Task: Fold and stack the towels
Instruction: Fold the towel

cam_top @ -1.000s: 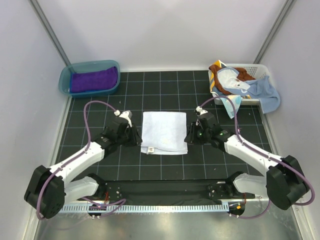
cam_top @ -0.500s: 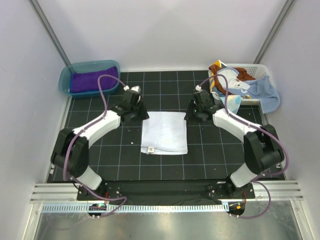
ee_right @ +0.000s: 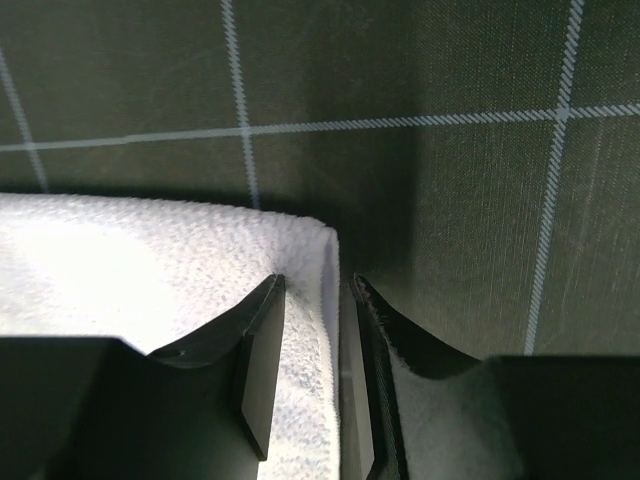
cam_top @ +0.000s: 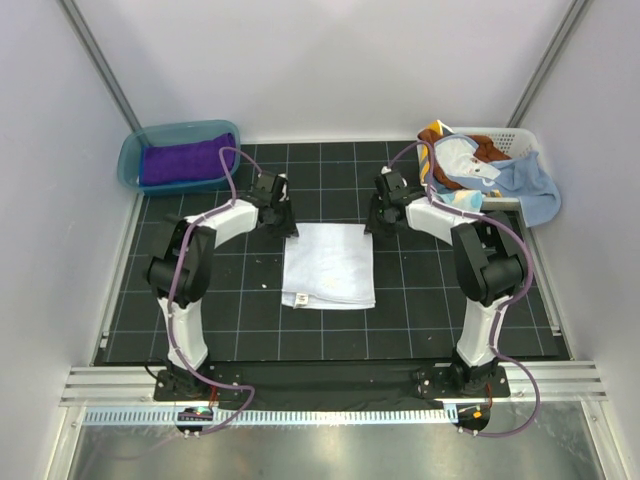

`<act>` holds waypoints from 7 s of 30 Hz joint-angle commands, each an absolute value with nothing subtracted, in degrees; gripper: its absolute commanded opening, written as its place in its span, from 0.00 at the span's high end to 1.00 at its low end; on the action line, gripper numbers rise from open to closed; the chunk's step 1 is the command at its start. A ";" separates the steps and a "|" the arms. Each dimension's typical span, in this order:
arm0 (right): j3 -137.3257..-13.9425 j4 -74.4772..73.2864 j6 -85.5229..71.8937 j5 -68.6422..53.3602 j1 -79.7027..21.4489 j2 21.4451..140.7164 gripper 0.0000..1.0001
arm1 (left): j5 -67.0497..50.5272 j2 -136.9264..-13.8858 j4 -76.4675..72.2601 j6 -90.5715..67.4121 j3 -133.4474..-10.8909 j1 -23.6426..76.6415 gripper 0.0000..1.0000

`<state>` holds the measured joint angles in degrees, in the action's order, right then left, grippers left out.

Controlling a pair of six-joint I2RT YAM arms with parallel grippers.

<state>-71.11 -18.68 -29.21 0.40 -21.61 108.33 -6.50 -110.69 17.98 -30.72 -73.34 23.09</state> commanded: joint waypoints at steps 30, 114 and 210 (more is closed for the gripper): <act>-73.38 -15.38 -27.60 5.89 -21.01 104.85 0.56 | 3.96 -105.46 19.60 -26.37 -75.85 21.63 0.57; -81.48 -3.61 -20.74 2.55 -19.25 112.07 0.96 | 0.18 -113.38 -2.72 -27.33 -79.28 19.86 1.00; -90.88 -13.36 -18.20 4.57 -18.63 124.72 0.59 | 0.36 -126.30 7.11 -17.67 -89.90 20.04 0.64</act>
